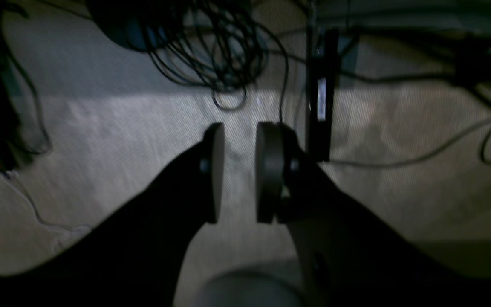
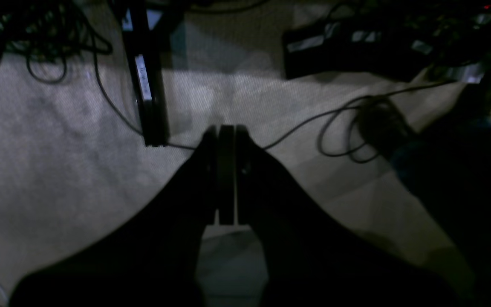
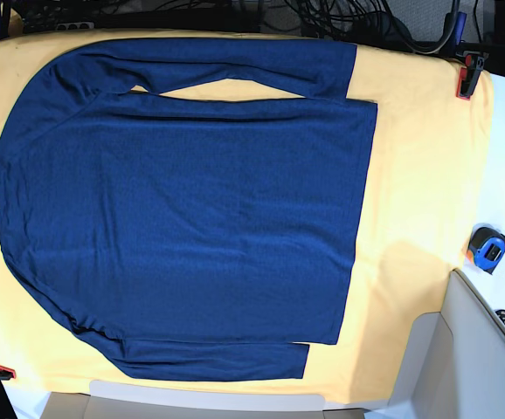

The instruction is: Fold the T-shirt properly

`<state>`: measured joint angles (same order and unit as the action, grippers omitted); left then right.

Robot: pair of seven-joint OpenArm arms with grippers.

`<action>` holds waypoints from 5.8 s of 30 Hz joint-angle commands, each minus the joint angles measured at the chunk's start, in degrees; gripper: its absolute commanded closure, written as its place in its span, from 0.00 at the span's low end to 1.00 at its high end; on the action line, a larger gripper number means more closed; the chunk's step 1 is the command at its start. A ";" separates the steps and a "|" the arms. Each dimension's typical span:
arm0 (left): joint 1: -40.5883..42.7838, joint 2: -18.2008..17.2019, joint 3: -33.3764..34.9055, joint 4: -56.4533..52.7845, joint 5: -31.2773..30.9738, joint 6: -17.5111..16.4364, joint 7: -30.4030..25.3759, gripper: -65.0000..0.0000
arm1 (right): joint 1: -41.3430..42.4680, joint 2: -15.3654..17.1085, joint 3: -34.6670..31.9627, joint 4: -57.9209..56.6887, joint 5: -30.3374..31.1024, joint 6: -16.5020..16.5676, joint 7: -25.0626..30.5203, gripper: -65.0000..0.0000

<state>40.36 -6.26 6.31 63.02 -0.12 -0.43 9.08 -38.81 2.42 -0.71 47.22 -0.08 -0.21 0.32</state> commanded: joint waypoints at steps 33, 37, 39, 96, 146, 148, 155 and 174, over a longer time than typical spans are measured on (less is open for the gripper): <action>21.58 -16.02 5.43 48.67 0.34 0.29 5.29 0.79 | -34.03 12.93 7.00 67.64 28.52 0.95 0.96 1.00; 19.64 -16.02 5.34 48.49 0.34 0.29 5.38 0.79 | -32.89 13.37 10.69 68.78 36.60 5.88 0.87 1.00; 19.20 -16.02 5.34 48.49 0.34 0.29 5.56 0.79 | -32.27 13.28 13.24 68.95 39.15 7.20 0.87 1.00; 10.85 -14.88 5.25 43.92 0.25 0.38 9.78 0.79 | 0.35 -2.02 43.13 53.57 68.87 7.72 -43.26 0.63; -2.42 -24.20 -15.40 40.76 -67.18 -16.76 44.24 0.63 | 3.86 -2.63 37.59 46.45 56.38 7.72 -43.17 1.00; -2.25 -24.02 -15.32 40.67 -67.00 -16.76 44.85 0.63 | 4.04 -2.63 37.59 46.45 56.38 7.72 -43.17 1.00; -2.42 -21.83 -15.23 40.67 -67.00 -16.76 48.81 0.63 | 4.13 -2.63 37.59 46.54 56.38 7.72 -43.17 1.00; -4.10 -20.68 -6.79 40.67 -66.82 -16.76 48.54 0.78 | 3.69 -2.72 37.59 46.62 56.38 7.72 -43.17 1.00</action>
<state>35.86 -26.37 -0.40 102.98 -66.43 -16.97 57.23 -33.95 0.25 37.58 94.70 60.40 10.70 -36.73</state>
